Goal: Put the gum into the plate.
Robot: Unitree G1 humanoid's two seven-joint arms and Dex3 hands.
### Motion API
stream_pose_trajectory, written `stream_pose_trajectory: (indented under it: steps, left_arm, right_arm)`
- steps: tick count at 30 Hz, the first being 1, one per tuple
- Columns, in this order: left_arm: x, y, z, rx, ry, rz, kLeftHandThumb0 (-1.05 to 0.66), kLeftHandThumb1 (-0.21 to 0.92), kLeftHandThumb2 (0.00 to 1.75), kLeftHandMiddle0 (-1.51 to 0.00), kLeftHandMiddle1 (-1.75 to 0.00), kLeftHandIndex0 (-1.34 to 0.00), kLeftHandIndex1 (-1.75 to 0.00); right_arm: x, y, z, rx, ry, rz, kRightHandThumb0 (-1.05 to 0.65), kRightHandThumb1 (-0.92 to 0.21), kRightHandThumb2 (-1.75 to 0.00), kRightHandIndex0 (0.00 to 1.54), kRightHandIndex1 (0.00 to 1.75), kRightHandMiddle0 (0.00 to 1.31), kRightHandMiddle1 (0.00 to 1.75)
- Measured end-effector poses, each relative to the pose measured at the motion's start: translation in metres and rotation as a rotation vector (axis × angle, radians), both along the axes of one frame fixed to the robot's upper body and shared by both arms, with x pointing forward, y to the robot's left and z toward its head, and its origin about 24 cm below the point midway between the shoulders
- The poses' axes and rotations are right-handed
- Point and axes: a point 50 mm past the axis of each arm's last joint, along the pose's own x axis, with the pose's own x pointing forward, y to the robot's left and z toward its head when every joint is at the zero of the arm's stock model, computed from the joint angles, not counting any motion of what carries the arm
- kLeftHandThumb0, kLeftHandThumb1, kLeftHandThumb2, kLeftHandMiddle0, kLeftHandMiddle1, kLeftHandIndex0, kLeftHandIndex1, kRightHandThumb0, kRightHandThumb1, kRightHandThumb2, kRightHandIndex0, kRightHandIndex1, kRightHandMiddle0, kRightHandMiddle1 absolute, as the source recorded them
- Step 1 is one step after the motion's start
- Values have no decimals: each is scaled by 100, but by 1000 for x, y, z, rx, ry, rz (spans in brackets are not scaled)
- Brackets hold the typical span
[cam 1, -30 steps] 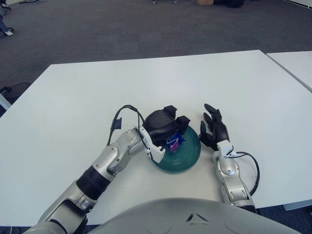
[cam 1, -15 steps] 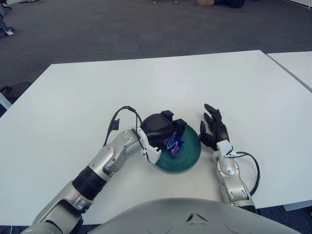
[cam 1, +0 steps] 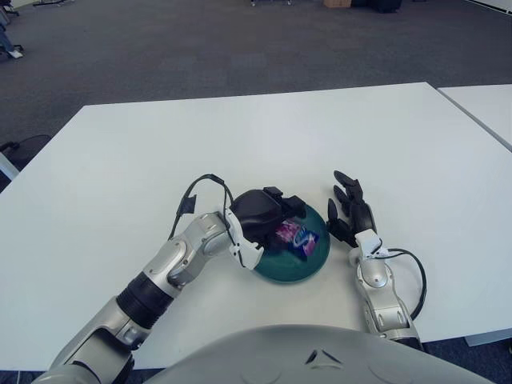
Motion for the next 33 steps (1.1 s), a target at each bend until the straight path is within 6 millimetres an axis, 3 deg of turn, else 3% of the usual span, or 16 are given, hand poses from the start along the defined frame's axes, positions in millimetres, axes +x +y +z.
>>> stream_pose_trajectory:
  steps: [14,33]
  left_arm:
    - [1,2,2,-12,5,7,-94,92,61,-40,-9,0,-74]
    - [7,12,14,-128,106,93,-105,92,68,-43,-8,-7,-83]
  right_arm:
    - [0,0,1,11,-2,1,-64,-92,-87,33,0,0,54]
    - [0,1,1,28,-7,-3,-62,-92,-86,34,1,0,55]
